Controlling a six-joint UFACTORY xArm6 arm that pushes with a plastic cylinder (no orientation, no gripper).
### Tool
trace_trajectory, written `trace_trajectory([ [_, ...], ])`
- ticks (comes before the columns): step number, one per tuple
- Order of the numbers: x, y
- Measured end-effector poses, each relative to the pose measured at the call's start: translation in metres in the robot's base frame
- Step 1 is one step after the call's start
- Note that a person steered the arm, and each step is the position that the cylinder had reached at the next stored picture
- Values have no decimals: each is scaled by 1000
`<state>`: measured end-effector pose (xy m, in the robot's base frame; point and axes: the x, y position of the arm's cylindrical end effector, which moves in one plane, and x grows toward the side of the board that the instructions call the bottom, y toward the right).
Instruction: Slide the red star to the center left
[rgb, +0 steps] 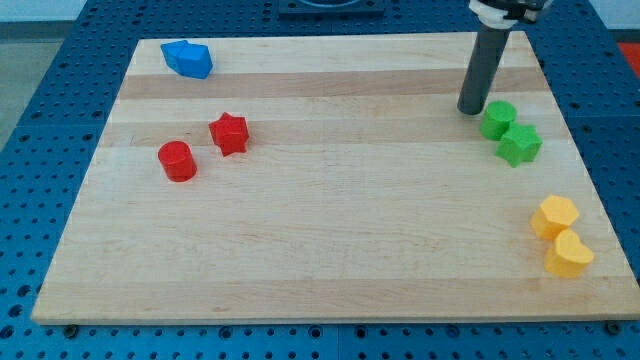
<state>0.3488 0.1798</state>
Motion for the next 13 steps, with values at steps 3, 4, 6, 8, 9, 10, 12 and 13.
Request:
trace_trajectory([
  [3, -9, 0],
  [4, -9, -9],
  [6, 13, -87],
  [8, 51, -174],
  [9, 54, -211],
  [10, 54, -242],
  [12, 54, -319],
  [13, 54, -359],
])
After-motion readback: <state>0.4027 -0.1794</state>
